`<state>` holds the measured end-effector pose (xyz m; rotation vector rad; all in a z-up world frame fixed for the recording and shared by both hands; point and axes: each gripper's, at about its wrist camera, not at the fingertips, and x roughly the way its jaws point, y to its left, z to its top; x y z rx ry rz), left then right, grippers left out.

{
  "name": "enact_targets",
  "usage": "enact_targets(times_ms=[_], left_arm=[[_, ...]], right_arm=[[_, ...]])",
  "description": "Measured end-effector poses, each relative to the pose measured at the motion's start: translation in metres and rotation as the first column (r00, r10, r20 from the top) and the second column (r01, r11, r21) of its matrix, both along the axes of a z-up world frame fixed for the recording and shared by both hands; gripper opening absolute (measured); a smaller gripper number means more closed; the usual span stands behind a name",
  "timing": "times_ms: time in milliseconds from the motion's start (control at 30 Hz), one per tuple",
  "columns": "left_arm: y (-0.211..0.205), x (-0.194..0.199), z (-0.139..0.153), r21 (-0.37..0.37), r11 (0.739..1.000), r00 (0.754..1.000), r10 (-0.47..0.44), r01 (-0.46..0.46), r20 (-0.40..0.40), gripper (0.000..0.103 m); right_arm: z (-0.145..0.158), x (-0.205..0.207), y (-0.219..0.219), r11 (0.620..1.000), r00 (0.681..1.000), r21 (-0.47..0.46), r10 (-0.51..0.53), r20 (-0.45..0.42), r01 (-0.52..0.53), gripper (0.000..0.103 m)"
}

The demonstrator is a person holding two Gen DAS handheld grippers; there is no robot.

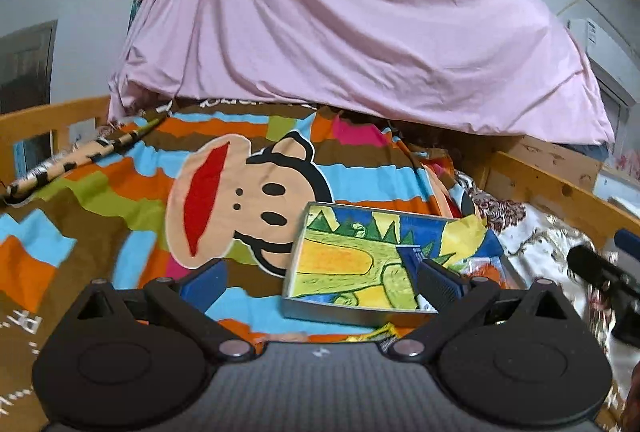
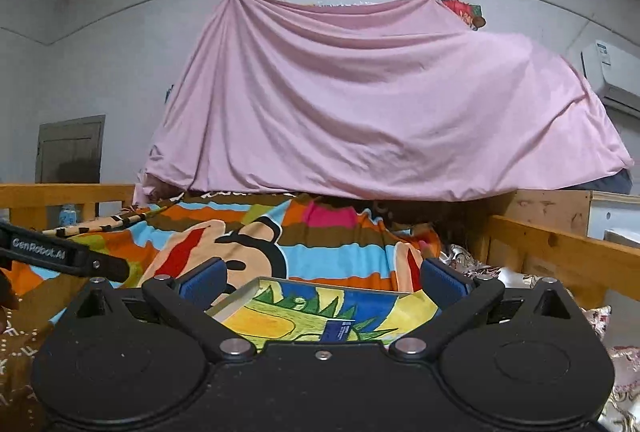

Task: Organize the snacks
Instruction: 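Withdraw both open tools from the tray back toward the snack pile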

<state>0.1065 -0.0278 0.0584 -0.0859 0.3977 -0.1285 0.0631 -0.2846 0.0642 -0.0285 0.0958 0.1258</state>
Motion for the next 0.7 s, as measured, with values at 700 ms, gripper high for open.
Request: enact_targets(times_ms=[700], left_arm=[[0.029,-0.069,-0.024,0.105,0.989,0.994,-0.098,0.101,-0.040,0.103]], right_arm=[[-0.019,-0.054,0.049,0.990,0.967,-0.058,0.114,-0.228,-0.131,0.102]])
